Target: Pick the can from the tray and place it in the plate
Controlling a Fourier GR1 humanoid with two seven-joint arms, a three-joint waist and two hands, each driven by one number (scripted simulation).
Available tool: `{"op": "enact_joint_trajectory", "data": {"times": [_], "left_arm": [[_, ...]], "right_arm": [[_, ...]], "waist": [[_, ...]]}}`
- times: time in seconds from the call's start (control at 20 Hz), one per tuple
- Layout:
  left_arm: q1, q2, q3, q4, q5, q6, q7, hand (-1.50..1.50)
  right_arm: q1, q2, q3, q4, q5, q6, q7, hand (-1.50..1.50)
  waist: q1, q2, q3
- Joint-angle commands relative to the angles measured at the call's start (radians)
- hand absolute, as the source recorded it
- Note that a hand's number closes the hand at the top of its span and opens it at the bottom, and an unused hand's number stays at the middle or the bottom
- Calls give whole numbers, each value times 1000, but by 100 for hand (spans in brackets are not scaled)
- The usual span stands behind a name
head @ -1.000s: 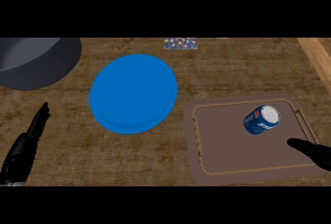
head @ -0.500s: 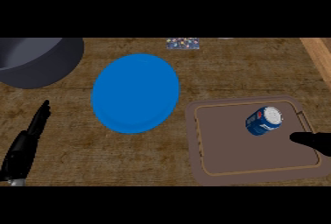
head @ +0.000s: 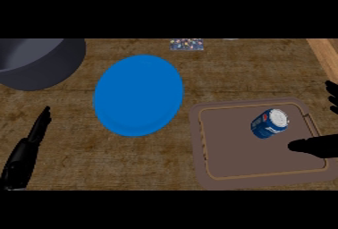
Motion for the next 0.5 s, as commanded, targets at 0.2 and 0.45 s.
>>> {"op": "enact_joint_trajectory", "data": {"times": [0.2,0.45], "left_arm": [[-80,-46,38,49,-55,-16,55,0],[-15,-84,32,-60,-90,-20,93,0]], "right_arm": [[-34,134,18,140,69,147,-73,-150],[-79,232,21,135,114,179,-17,-150]], "waist": [[-8,0,0],[-6,-2,0]]}}
